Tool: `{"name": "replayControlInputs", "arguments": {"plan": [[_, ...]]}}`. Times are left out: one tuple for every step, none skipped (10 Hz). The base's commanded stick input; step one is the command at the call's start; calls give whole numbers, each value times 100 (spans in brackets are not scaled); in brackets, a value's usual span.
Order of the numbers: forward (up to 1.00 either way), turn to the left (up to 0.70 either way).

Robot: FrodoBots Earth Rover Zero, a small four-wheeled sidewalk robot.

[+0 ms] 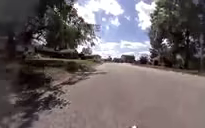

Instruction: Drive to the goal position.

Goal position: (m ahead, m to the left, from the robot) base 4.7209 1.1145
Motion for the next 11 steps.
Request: {"name": "replayControlInputs", "arguments": {"plan": [[85, 0], [85, 0], [85, 0], [85, 0], [85, 0], [85, 0], [85, 0], [85, 0], [85, 0], [85, 0], [85, 0]]}}
